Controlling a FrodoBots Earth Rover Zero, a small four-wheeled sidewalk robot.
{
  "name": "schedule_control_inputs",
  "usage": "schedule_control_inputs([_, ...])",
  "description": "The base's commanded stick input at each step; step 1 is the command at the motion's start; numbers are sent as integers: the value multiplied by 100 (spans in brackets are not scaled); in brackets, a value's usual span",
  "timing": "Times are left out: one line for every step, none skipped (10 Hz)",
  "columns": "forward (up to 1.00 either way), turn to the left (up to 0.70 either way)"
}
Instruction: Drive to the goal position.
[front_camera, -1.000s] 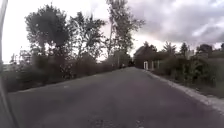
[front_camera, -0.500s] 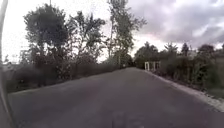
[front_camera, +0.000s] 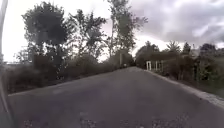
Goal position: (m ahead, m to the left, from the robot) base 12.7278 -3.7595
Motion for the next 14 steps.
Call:
schedule_control_inputs([70, 0])
schedule_control_inputs([70, 0])
schedule_control_inputs([70, 0])
schedule_control_inputs([70, 0])
schedule_control_inputs([70, 0])
schedule_control_inputs([70, 0])
schedule_control_inputs([70, 0])
schedule_control_inputs([70, 0])
schedule_control_inputs([70, 0])
schedule_control_inputs([70, 0])
schedule_control_inputs([70, -7])
schedule_control_inputs([70, -30])
schedule_control_inputs([70, -31])
schedule_control_inputs([70, -32])
